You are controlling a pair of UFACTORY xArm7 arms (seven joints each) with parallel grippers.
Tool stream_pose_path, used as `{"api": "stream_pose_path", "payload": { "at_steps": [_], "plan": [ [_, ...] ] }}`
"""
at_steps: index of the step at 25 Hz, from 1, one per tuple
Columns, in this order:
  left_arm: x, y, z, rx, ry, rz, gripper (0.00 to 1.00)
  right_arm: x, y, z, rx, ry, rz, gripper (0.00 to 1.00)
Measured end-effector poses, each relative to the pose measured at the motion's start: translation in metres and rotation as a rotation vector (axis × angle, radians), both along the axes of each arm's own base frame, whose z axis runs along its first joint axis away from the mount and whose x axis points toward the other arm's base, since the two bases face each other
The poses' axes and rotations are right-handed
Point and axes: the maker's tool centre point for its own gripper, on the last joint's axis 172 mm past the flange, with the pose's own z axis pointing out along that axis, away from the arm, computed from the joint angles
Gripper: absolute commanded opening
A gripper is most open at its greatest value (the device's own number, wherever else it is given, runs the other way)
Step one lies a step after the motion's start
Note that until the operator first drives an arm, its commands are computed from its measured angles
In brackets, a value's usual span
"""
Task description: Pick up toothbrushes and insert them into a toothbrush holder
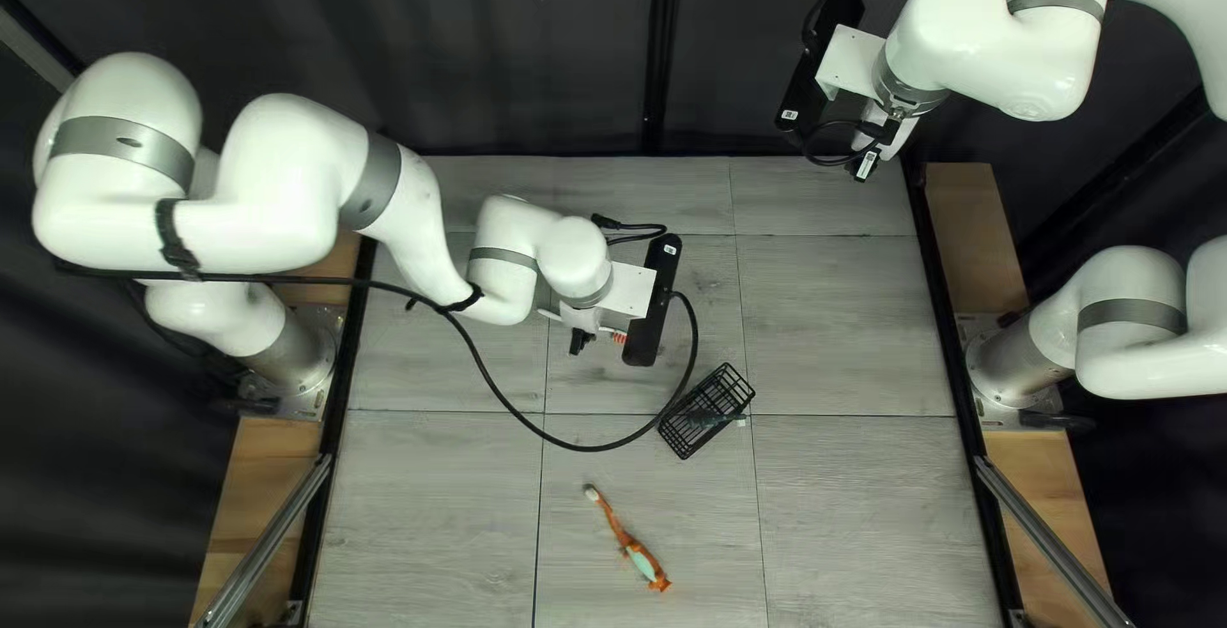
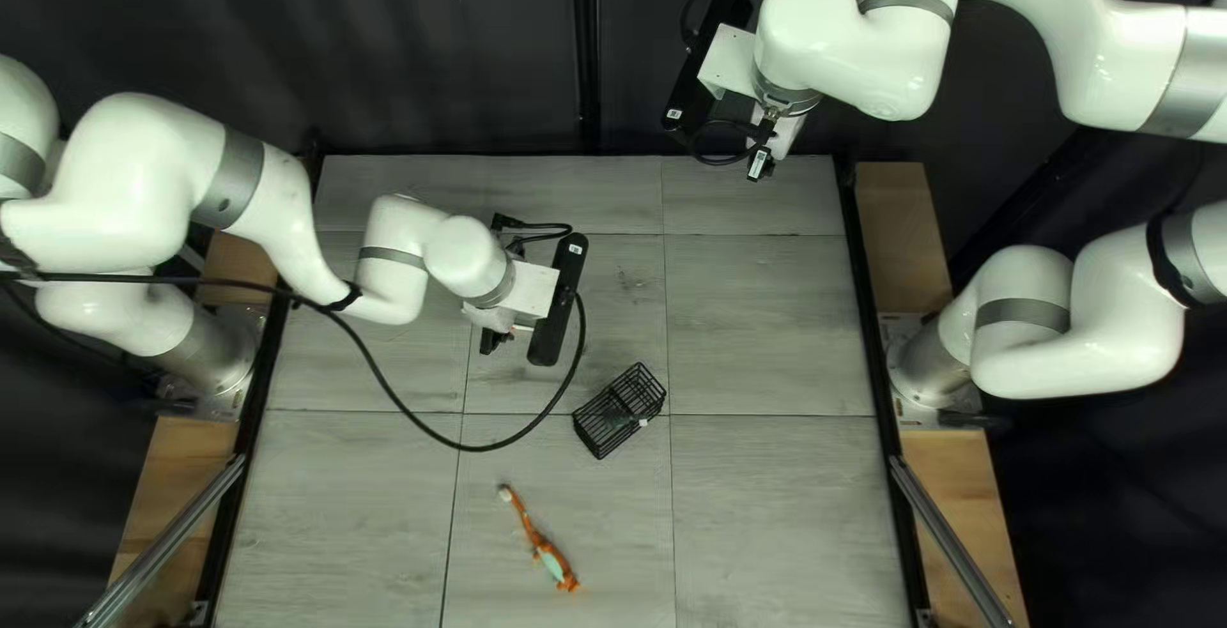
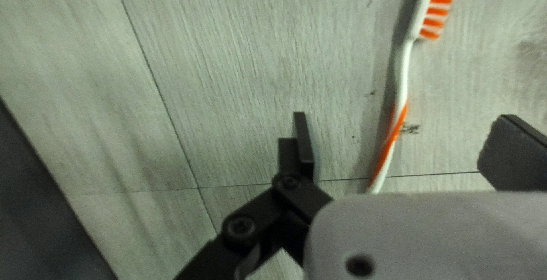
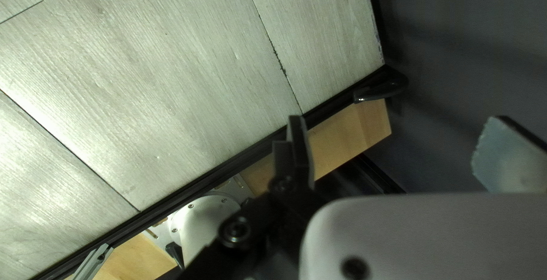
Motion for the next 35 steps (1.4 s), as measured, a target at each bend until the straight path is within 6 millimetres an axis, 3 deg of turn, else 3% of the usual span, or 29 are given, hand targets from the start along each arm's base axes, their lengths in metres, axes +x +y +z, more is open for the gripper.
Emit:
{"api": "stream_pose_path", "payload": {
  "at_steps": [10, 19, 28, 35],
  "plan": [
    [-0.016, 0.001, -0.021, -0.034, 0.046, 0.038, 0.97, 0.0, 0.0, 0.0, 0.0, 0.0, 0.0, 1.0],
    [-0.03, -0.001, -0.023, -0.068, 0.047, 0.05, 0.95, 0.0, 0.0, 0.0, 0.0, 0.0, 0.0, 1.0],
    [0.018, -0.031, -0.012, -0.089, 0.009, -0.013, 0.96, 0.0, 0.0, 0.0, 0.0, 0.0, 0.0, 1.0],
    [0.024, -0.026, -0.021, -0.096, 0.016, -0.003, 0.87, 0.0, 0.0, 0.0, 0.0, 0.0, 0.0, 1.0]
  ]
}}
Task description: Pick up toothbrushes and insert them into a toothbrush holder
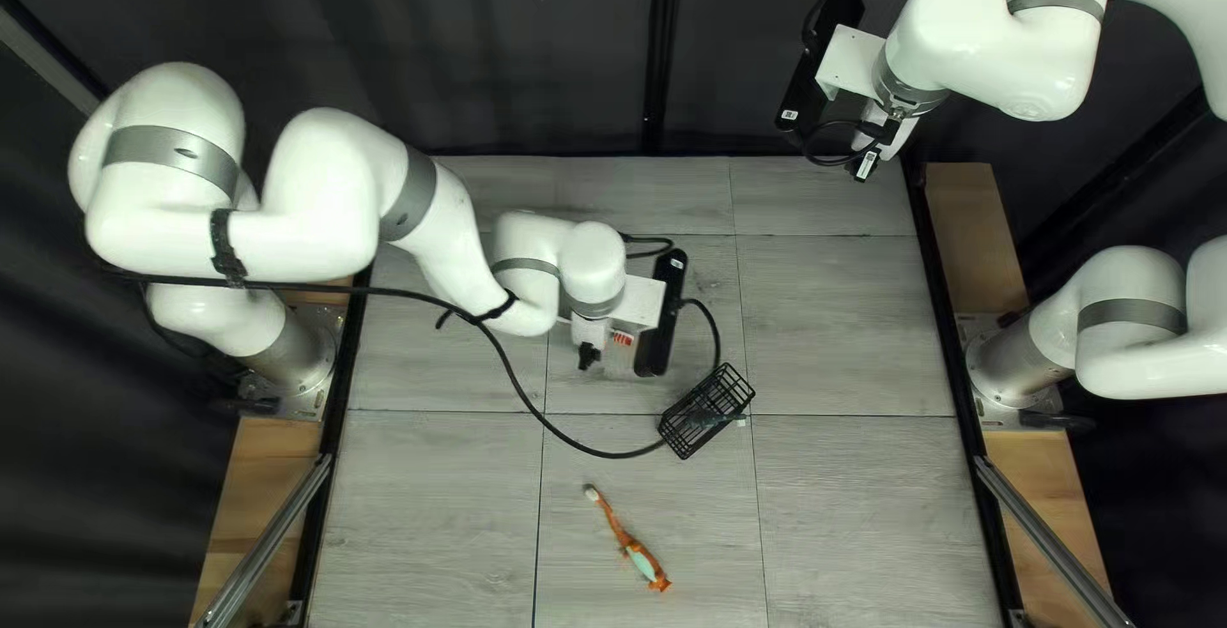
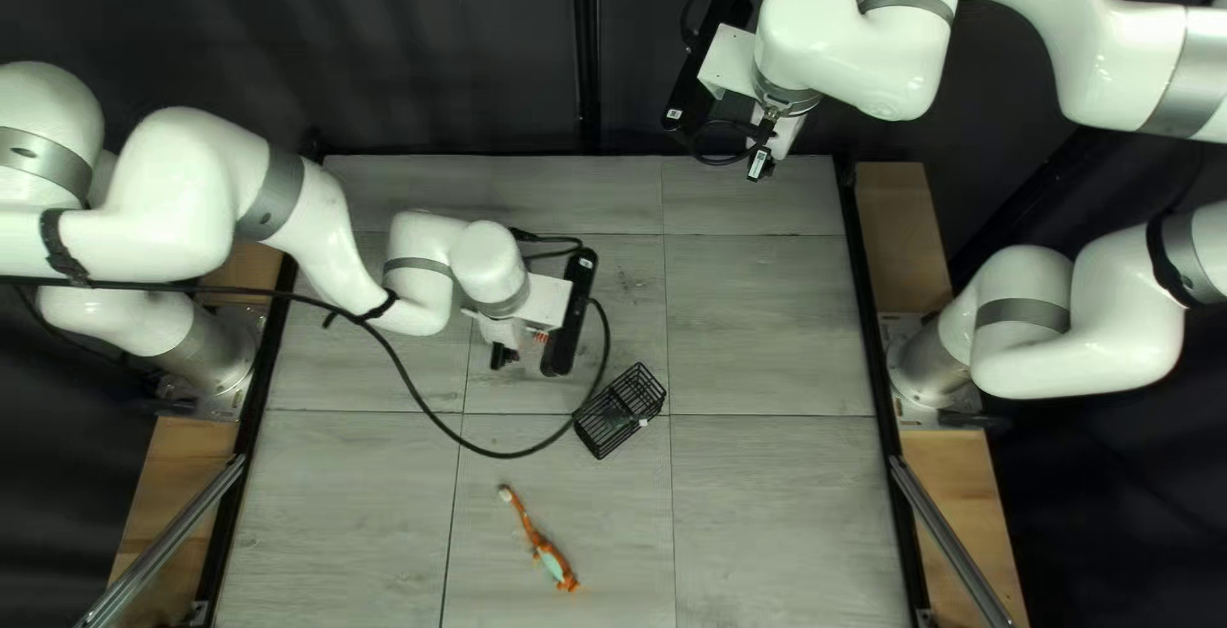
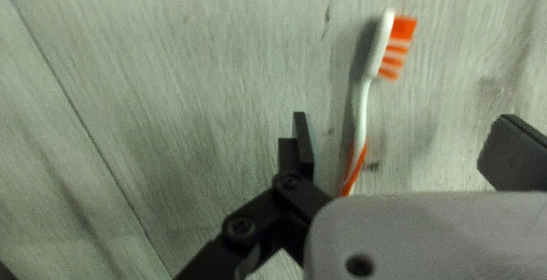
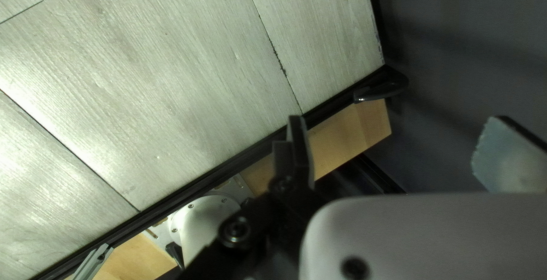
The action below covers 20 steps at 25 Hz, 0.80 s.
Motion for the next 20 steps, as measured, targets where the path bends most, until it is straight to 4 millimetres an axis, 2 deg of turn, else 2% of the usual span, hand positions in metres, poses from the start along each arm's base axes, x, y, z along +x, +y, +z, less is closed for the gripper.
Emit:
{"api": "stream_pose_path", "payload": {
  "at_steps": [2, 4, 5, 6, 9, 10, 11, 12, 14, 20],
  "plan": [
    [0.0, 0.001, 0.0, 0.001, 0.0, 0.012, 0.76, 0.0, 0.0, 0.0, 0.0, 0.0, 0.0, 1.0],
    [-0.002, 0.002, -0.001, 0.003, 0.004, 0.025, 0.3, 0.0, 0.0, 0.0, 0.0, 0.0, 0.0, 1.0],
    [-0.003, 0.003, -0.002, 0.004, 0.008, 0.031, 0.27, 0.0, 0.0, 0.0, 0.0, 0.0, 0.0, 1.0],
    [-0.005, 0.004, -0.002, 0.006, 0.011, 0.035, 0.2, 0.0, 0.0, 0.0, 0.0, 0.0, 0.0, 1.0],
    [-0.01, 0.006, -0.003, 0.01, 0.023, 0.05, 0.24, 0.0, 0.0, 0.0, 0.0, 0.0, 0.0, 1.0],
    [-0.011, 0.007, -0.004, 0.011, 0.028, 0.054, 0.22, 0.0, 0.0, 0.0, 0.0, 0.0, 0.0, 1.0],
    [-0.013, 0.007, -0.004, 0.011, 0.032, 0.058, 0.12, 0.0, 0.0, 0.0, 0.0, 0.0, 0.0, 1.0],
    [-0.014, 0.008, -0.005, 0.011, 0.037, 0.061, 0.11, 0.0, 0.0, 0.0, 0.0, 0.0, 0.0, 1.0],
    [-0.016, 0.008, -0.005, 0.01, 0.043, 0.066, 0.01, 0.0, 0.0, 0.0, 0.0, 0.0, 0.0, 1.0],
    [-0.013, 0.005, 0.001, 0.02, 0.039, 0.071, 0.0, 0.0, 0.0, 0.0, 0.0, 0.0, 0.0, 1.0]
  ]
}}
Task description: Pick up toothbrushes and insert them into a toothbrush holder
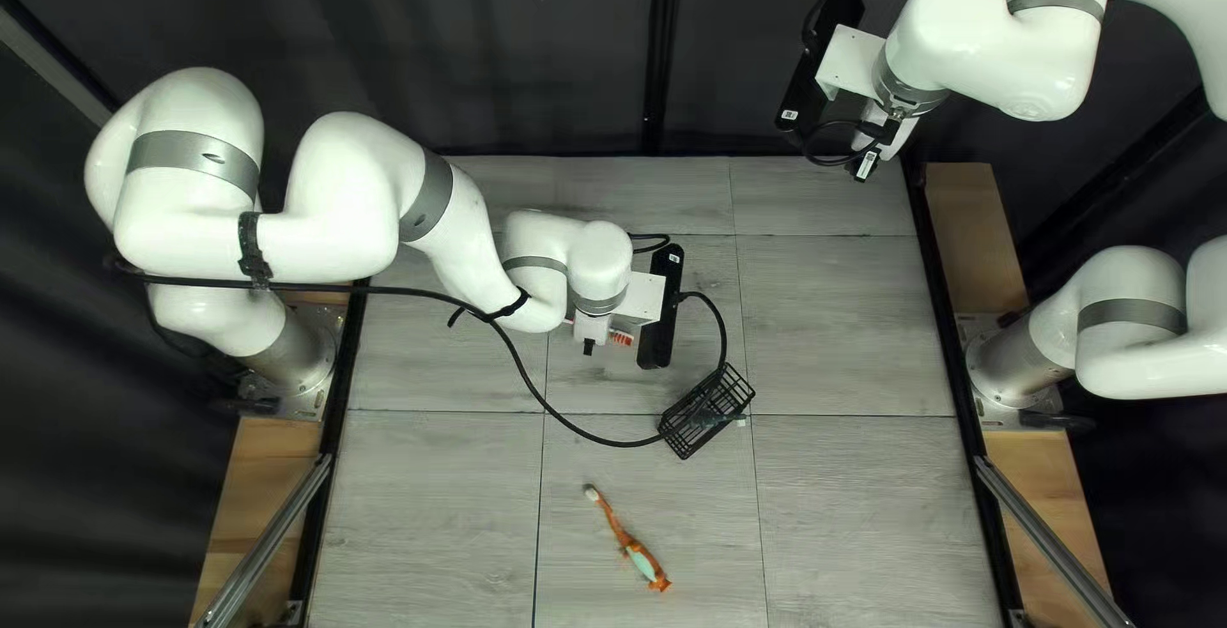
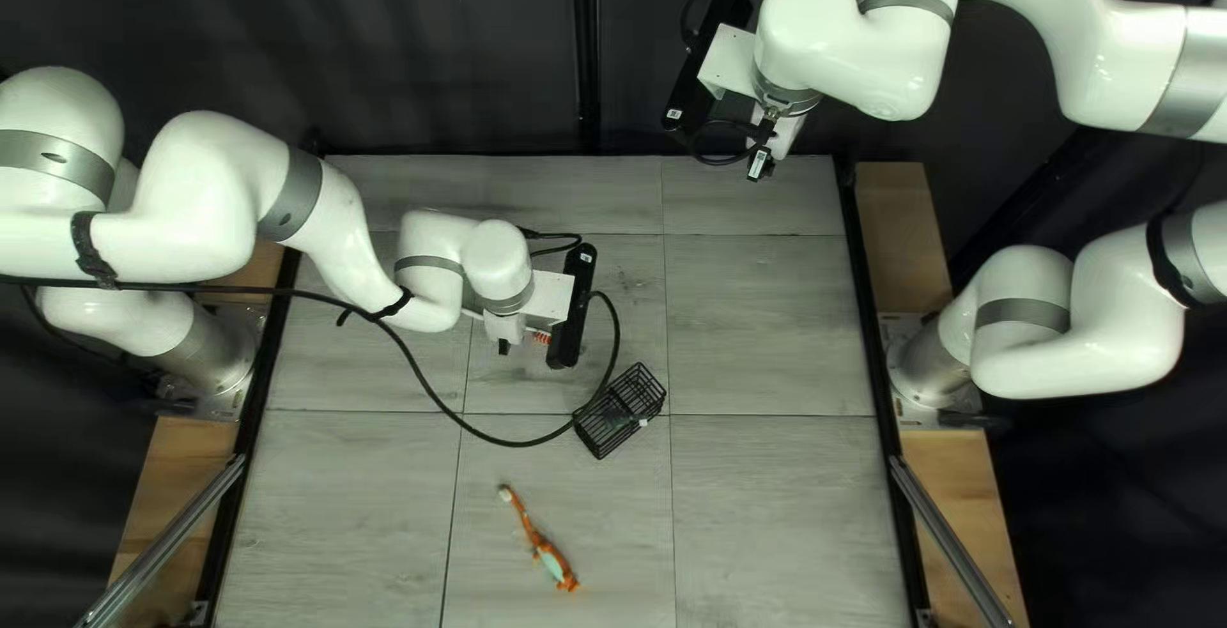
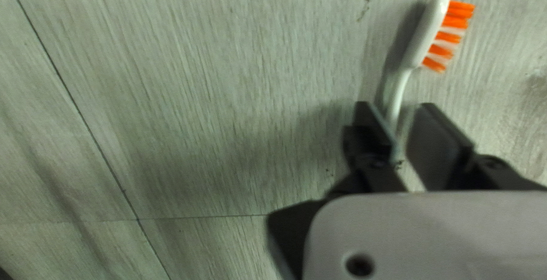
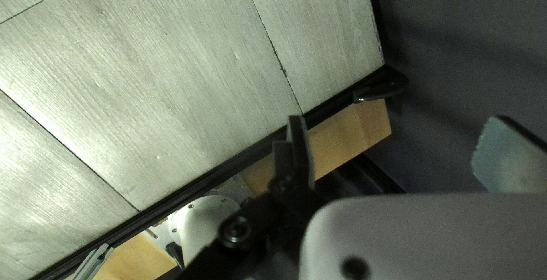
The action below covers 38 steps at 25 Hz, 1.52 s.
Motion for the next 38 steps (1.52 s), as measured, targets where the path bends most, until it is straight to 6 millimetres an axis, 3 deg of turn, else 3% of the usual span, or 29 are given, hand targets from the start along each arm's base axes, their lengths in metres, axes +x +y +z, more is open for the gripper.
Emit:
{"api": "stream_pose_path", "payload": {
  "at_steps": [5, 9, 16, 18, 19, 21, 27, 34, 38],
  "plan": [
    [0.013, -0.014, 0.033, 0.034, -0.023, -0.026, 0.0, 0.0, 0.0, 0.0, 0.0, 0.0, 0.0, 1.0],
    [0.019, -0.021, 0.044, 0.054, -0.051, -0.047, 0.0, 0.0, 0.0, 0.0, 0.0, 0.0, 0.0, 1.0],
    [0.019, -0.034, 0.08, 0.099, -0.156, -0.071, 0.0, 0.0, 0.0, 0.0, 0.0, 0.0, 0.0, 1.0],
    [0.017, -0.037, 0.088, 0.115, -0.176, -0.079, 0.06, 0.0, 0.0, 0.0, 0.0, 0.0, 0.0, 1.0],
    [0.016, -0.038, 0.089, 0.12, -0.179, -0.084, 0.95, 0.0, 0.0, 0.0, 0.0, 0.0, 0.0, 1.0],
    [0.013, -0.035, 0.082, 0.122, -0.172, -0.095, 1.0, 0.0, 0.0, 0.0, 0.0, 0.0, 0.0, 1.0],
    [0.01, -0.01, 0.044, 0.07, -0.116, -0.107, 1.0, 0.0, 0.0, 0.0, 0.0, 0.0, 0.0, 1.0],
    [0.024, 0.014, 0.023, 0.02, -0.08, -0.09, 1.0, 0.0, 0.0, 0.0, 0.0, 0.0, 0.0, 1.0],
    [0.033, 0.016, 0.011, 0.004, -0.075, -0.081, 1.0, 0.0, 0.0, 0.0, 0.0, 0.0, 0.0, 1.0]
  ]
}}
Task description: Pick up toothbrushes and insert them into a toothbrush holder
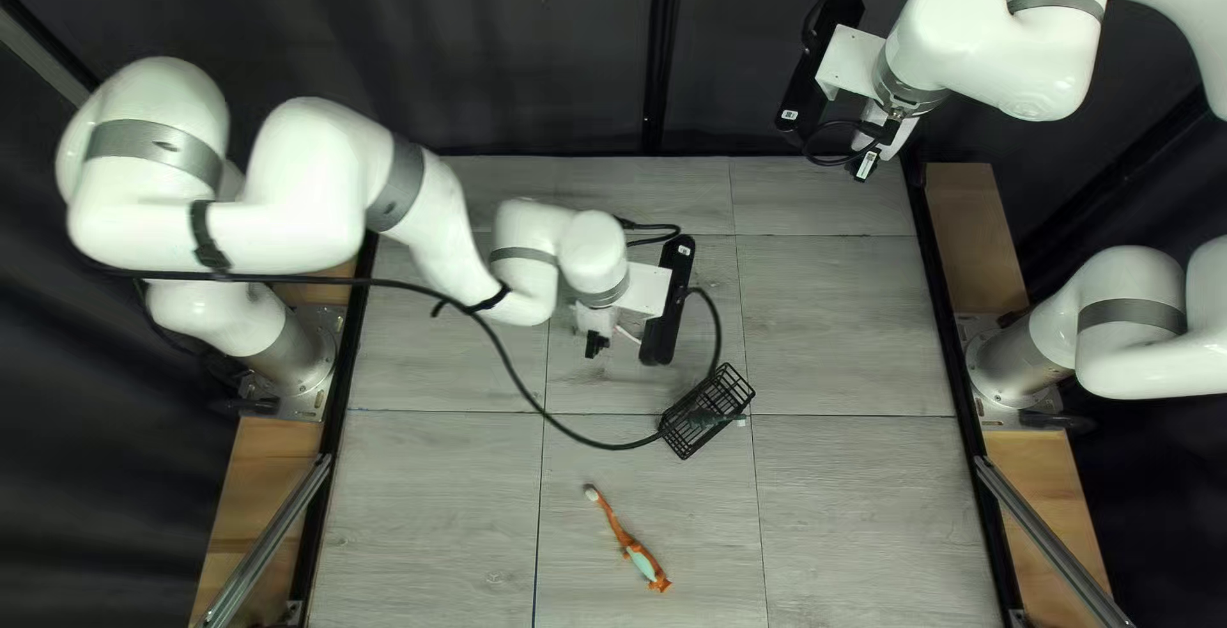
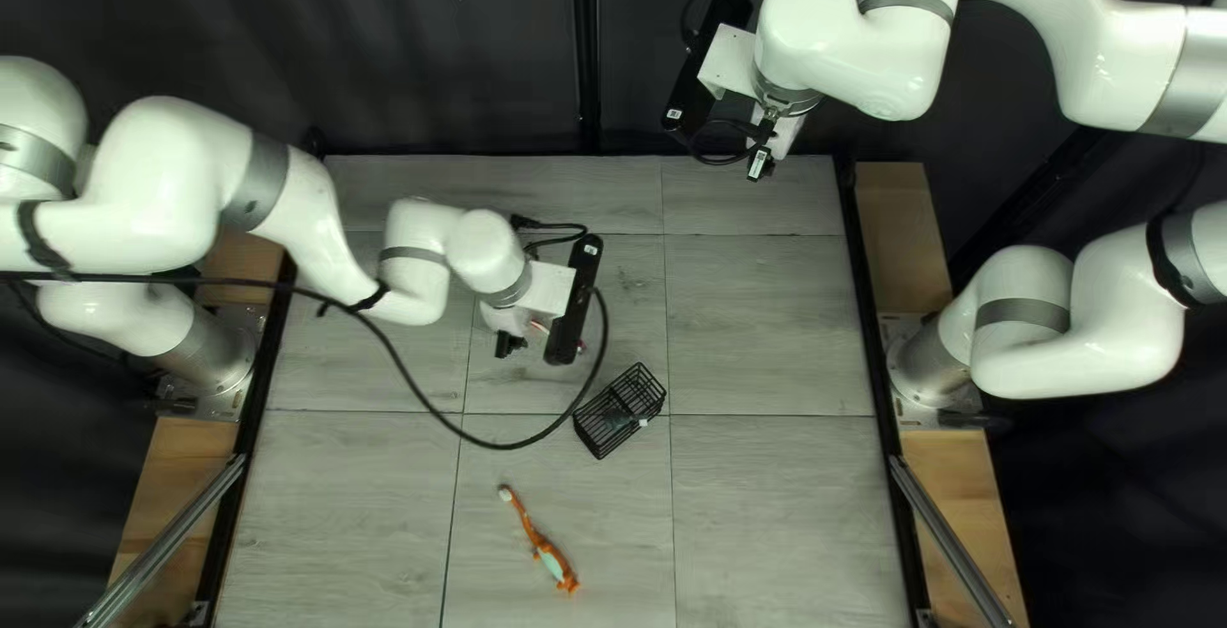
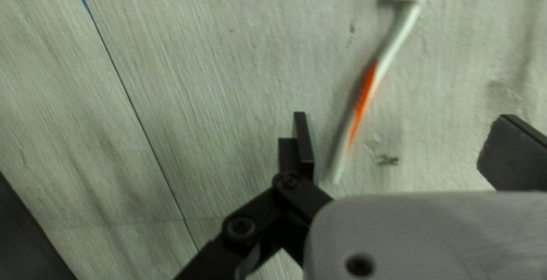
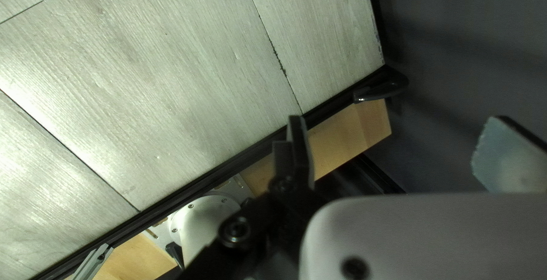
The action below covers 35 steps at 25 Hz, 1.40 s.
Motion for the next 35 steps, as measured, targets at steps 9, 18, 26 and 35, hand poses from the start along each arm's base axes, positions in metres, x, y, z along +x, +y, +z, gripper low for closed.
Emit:
{"api": "stream_pose_path", "payload": {
  "at_steps": [9, 18, 26, 35],
  "plan": [
    [0.009, -0.01, -0.016, -0.018, 0.01, 0.016, 0.32, 0.0, 0.0, 0.0, 0.0, 0.0, 0.0, 1.0],
    [0.009, -0.018, -0.017, -0.025, 0.065, -0.003, 0.0, 0.0, 0.0, 0.0, 0.0, 0.0, 0.0, 1.0],
    [0.003, -0.023, -0.009, -0.015, 0.053, -0.005, 0.0, 0.0, 0.0, 0.0, 0.0, 0.0, 0.0, 1.0],
    [-0.003, -0.047, 0.052, 0.055, -0.022, -0.011, 0.0, 0.0, 0.0, 0.0, 0.0, 0.0, 0.0, 1.0]
  ]
}}
